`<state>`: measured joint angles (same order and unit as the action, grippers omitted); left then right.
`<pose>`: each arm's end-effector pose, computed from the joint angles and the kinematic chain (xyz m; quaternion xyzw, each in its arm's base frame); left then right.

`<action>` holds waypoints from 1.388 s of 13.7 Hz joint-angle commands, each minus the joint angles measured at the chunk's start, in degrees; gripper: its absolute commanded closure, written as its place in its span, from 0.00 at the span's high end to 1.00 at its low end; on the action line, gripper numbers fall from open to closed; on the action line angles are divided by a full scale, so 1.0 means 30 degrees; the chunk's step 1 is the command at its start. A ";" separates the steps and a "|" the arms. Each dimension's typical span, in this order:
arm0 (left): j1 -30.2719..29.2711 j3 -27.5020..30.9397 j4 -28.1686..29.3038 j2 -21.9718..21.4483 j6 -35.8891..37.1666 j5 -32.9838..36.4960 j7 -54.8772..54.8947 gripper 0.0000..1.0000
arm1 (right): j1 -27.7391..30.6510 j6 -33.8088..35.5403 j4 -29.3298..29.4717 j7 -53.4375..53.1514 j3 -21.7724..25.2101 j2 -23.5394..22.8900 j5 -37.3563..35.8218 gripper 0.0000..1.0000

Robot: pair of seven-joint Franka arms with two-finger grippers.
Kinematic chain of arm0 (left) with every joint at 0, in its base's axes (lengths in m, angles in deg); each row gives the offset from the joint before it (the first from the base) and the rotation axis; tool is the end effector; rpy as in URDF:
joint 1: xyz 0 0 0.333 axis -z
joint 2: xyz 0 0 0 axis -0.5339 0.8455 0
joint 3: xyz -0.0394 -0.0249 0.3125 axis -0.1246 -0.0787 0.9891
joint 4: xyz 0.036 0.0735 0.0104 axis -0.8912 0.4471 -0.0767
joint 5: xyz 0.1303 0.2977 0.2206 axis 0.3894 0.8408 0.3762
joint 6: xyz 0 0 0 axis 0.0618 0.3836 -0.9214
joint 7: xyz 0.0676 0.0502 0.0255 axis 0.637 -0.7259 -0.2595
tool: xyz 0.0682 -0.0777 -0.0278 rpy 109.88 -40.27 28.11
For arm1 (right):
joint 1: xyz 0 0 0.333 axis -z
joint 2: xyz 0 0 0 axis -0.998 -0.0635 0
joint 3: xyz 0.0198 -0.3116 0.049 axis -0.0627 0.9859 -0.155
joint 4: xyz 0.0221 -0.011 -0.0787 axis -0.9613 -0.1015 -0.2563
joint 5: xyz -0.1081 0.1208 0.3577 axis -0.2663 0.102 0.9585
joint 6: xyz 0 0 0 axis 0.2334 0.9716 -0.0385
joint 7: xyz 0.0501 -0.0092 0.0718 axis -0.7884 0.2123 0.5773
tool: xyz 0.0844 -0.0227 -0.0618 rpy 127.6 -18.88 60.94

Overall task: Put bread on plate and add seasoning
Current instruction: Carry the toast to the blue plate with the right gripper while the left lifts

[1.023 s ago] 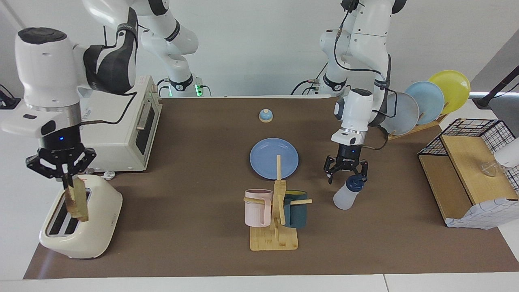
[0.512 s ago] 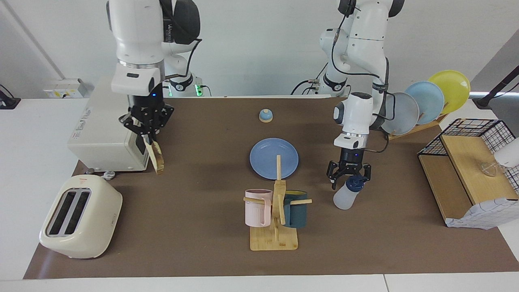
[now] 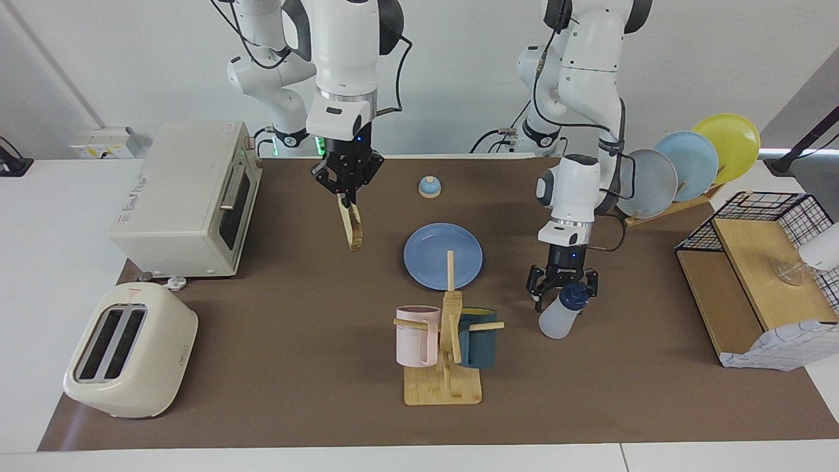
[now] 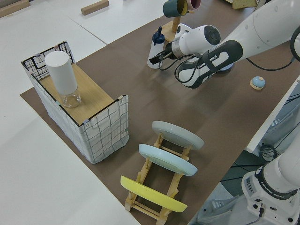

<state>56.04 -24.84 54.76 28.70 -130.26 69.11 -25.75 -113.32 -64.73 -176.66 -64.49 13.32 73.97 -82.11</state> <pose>0.5644 -0.1576 0.2917 0.9290 -0.0538 0.3621 0.0548 0.5451 0.2796 0.5879 0.9607 0.2555 0.0847 0.0681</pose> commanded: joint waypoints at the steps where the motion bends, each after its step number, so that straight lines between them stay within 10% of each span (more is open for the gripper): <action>1: 0.0455 0.0460 -0.0566 0.0670 -0.0717 -0.0499 -0.0054 1.00 | -0.0853 -0.1750 -0.2211 -0.2184 0.0043 0.0702 0.0317 0.00; 12: 0.0806 0.0724 -0.1299 0.1286 -0.0953 -0.1144 -0.0025 1.00 | -0.4168 -1.0364 -0.5496 -1.1040 0.0072 -0.0821 0.0258 0.00; 19: 0.0601 0.0753 -0.1328 0.1286 -0.0923 -0.1057 -0.0024 0.14 | -0.4578 -1.2154 -0.5964 -1.1511 0.0043 -0.1642 0.0258 0.00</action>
<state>57.32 -23.31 51.83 31.46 -132.14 66.61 -25.76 -126.94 -100.00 -193.30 -97.68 13.34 68.37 -81.78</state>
